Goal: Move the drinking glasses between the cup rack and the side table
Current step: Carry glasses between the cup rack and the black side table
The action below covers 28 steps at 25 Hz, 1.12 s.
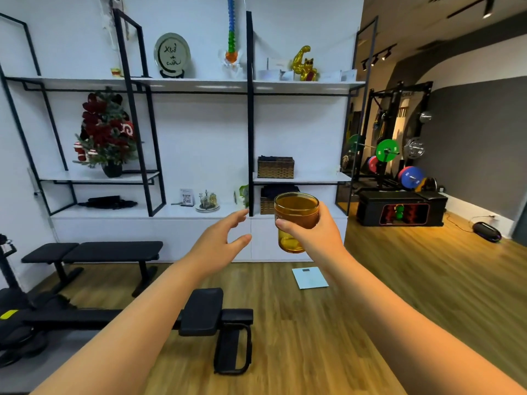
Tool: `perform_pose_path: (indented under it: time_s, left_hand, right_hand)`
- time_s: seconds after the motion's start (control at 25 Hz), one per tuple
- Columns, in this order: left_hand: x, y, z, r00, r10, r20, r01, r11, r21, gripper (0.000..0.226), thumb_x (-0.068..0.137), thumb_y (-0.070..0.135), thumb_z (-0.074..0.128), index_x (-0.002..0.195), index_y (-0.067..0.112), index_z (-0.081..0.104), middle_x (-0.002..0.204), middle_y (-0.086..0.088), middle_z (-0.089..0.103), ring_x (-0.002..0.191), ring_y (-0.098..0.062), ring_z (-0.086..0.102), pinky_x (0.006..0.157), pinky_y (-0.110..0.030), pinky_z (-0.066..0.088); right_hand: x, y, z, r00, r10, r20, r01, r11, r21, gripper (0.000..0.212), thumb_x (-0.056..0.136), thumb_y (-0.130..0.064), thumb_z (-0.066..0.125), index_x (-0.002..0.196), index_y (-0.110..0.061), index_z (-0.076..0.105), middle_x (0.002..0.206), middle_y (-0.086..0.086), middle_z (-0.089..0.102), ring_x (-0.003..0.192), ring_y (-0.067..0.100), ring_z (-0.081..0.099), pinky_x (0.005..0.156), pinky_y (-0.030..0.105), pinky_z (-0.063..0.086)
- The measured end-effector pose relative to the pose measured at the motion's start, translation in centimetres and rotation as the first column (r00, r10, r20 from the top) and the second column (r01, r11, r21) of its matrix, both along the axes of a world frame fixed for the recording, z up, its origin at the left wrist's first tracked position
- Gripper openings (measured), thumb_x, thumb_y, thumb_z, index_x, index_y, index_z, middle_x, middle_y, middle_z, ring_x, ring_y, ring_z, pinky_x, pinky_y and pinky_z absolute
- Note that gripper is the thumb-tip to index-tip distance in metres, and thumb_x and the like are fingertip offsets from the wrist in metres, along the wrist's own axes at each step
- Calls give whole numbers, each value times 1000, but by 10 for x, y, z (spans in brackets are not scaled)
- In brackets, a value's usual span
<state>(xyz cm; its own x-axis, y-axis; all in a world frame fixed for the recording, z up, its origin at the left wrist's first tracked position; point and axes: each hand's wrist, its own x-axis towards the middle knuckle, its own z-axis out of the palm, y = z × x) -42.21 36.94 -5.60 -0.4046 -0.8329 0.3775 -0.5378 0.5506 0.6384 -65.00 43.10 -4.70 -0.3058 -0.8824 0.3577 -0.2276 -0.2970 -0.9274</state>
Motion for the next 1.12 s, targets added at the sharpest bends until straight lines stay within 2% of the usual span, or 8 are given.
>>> perform_pose_path:
  time_s: [0.4, 0.56, 0.68, 0.88, 1.12]
  left_hand:
    - [-49, -161, 13, 995, -83, -56, 80, 996, -45, 58, 102, 33, 63, 156, 35, 42, 150, 13, 54, 135, -5, 49, 108, -26, 39]
    - [-72, -218, 5, 996, -66, -62, 65, 998, -19, 55, 103, 35, 62, 155, 36, 43, 148, 14, 55, 136, -5, 49, 113, -31, 40]
    - [-99, -260, 3, 996, -41, -79, 40, 999, -13, 55, 102, 35, 63, 154, 36, 45, 146, 12, 58, 136, -8, 51, 114, -34, 41]
    - [-162, -330, 11, 997, 4, -73, -5, 1000, -8, 58, 99, 39, 66, 153, 35, 45, 145, 12, 58, 134, -5, 52, 113, -31, 41]
    - [-225, -407, 4, 987, 86, -134, -82, 996, 37, 56, 99, 38, 67, 151, 35, 48, 144, 13, 58, 135, -7, 53, 110, -29, 42]
  right_hand:
    - [-38, -148, 0, 995, -95, -27, 95, 995, 2, 74, 72, -48, 93, 130, -39, 48, 116, -23, 60, 104, 2, 62, 74, 16, 50]
    - [-67, -203, -7, 995, -91, -33, 91, 996, 7, 75, 73, -46, 93, 132, -38, 47, 118, -22, 59, 106, 5, 62, 72, 15, 51]
    - [-98, -249, -9, 998, -61, -11, 61, 998, 7, 75, 72, -44, 94, 132, -36, 49, 120, -18, 61, 107, 5, 62, 72, 16, 51]
    - [-158, -336, -3, 999, 32, 16, -32, 999, 3, 70, 71, -43, 95, 126, -39, 51, 118, -17, 64, 107, 6, 64, 80, 24, 56]
    - [-231, -428, -5, 995, 101, 1, -101, 995, 11, 79, 72, -43, 94, 135, -37, 48, 122, -15, 61, 110, 9, 62, 81, 25, 56]
